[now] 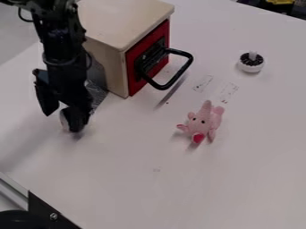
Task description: Put the sushi on top of the drawer
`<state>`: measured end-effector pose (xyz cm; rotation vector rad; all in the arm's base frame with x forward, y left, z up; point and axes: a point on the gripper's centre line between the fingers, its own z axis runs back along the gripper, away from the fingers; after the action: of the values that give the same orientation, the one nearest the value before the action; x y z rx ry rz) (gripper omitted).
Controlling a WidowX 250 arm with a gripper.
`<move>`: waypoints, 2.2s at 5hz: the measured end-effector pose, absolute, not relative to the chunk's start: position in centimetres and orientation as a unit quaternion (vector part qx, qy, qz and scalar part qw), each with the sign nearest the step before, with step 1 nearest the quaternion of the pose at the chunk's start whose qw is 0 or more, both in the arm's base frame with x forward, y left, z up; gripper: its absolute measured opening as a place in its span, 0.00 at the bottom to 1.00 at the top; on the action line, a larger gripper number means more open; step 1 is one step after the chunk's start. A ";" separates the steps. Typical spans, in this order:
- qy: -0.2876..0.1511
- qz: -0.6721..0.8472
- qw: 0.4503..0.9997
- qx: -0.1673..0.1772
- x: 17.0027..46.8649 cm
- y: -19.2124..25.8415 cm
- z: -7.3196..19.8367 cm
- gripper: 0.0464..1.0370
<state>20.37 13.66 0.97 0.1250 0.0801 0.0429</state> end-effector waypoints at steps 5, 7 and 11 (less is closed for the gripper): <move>0.005 0.076 0.997 -0.017 19.5 13.7 6.0 0.44; -0.051 0.109 0.993 -0.005 25.6 16.7 14.1 0.44; -0.019 0.090 0.996 0.023 36.6 16.1 12.3 0.97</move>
<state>36.64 16.08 12.25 0.0470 -0.0382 0.1794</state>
